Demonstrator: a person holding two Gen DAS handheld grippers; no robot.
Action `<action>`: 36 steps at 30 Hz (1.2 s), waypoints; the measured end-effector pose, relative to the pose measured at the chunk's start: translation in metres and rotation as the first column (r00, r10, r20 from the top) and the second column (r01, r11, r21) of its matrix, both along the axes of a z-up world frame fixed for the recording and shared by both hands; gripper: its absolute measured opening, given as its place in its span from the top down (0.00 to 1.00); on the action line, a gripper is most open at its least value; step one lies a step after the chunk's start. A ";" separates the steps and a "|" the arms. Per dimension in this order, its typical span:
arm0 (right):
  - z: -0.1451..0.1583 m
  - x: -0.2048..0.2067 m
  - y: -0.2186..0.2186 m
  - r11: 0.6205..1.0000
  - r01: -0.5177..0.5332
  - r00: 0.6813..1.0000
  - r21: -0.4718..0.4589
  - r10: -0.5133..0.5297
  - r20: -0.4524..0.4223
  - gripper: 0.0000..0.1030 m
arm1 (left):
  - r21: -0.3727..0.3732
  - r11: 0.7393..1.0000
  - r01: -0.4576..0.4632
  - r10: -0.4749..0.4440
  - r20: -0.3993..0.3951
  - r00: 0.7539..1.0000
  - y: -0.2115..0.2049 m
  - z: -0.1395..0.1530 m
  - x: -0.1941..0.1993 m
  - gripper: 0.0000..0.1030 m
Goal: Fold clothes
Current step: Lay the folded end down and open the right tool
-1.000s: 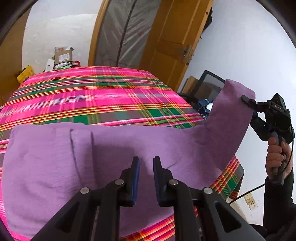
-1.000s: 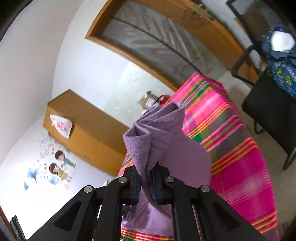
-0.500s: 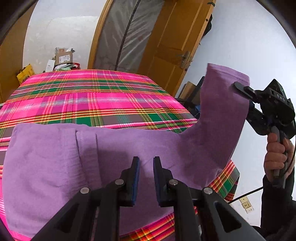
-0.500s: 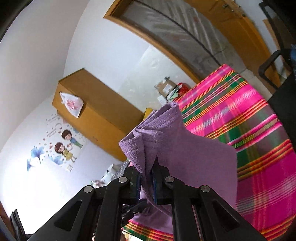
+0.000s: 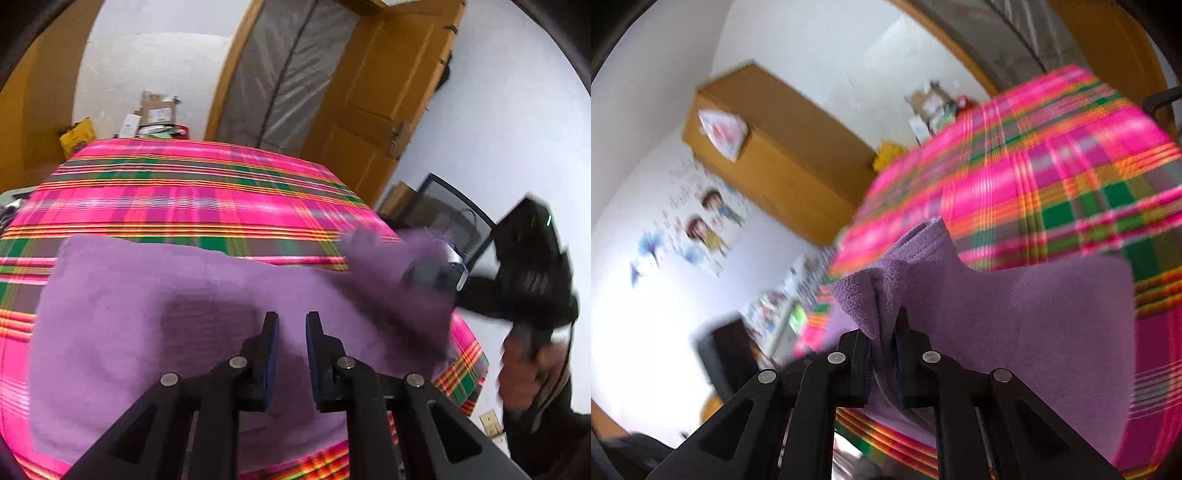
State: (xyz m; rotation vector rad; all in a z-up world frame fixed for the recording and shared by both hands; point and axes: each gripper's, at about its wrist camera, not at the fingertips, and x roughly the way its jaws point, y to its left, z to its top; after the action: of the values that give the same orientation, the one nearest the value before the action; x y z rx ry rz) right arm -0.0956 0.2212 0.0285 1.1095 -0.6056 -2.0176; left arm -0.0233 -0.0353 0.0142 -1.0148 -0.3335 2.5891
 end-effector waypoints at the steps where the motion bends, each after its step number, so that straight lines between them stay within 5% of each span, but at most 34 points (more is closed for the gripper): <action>1: -0.010 -0.001 -0.008 1.000 -0.017 1.000 0.023 0.017 0.019 0.88 | 0.000 1.000 -0.014 0.014 0.002 1.000 -0.004 0.000 0.001 0.85; 6: -0.060 -0.003 -0.038 0.989 -0.107 0.984 0.099 0.091 0.155 0.78 | 0.005 0.999 -0.054 0.054 0.011 0.998 -0.016 -0.001 0.003 0.85; 9: -0.054 0.004 -0.036 0.989 -0.137 0.983 0.058 0.129 0.129 0.54 | 0.009 0.999 -0.051 0.051 0.018 0.999 -0.016 -0.002 0.003 0.85; 11: -0.049 0.012 -0.032 0.985 -0.171 0.980 0.038 0.165 0.112 0.50 | 0.014 0.999 -0.031 0.031 0.025 0.999 -0.011 -0.004 0.002 0.85; 20: -0.034 0.030 0.039 0.999 -0.041 0.999 0.010 0.041 0.019 0.49 | 0.063 0.991 0.117 -0.125 0.151 0.981 0.032 -0.031 -0.020 0.70; 30: -0.034 0.016 0.092 0.992 0.123 0.992 -0.005 -0.123 0.003 0.49 | 0.064 0.996 0.056 -0.070 0.241 0.968 0.042 -0.048 -0.045 0.69; 32: -0.035 0.014 0.101 0.989 0.148 0.989 -0.008 -0.148 -0.002 0.49 | 0.074 0.996 0.054 -0.071 0.237 0.969 0.042 -0.048 -0.045 0.78; 33: -0.035 0.015 0.105 0.987 0.163 0.987 -0.004 -0.163 -0.010 0.49 | 0.081 0.995 0.052 -0.070 0.234 0.970 0.040 -0.047 -0.046 0.91; 36: -0.032 0.017 0.114 0.979 0.204 0.978 0.019 -0.203 -0.037 0.49 | 0.092 0.995 0.033 -0.052 0.208 0.977 0.037 -0.042 -0.045 0.92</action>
State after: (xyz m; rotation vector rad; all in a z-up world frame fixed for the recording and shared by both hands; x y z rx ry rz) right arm -0.0783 0.3353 -0.0038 1.0589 -0.7043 -2.2184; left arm -0.0680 0.0015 -0.0280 -1.2522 -0.4697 2.4107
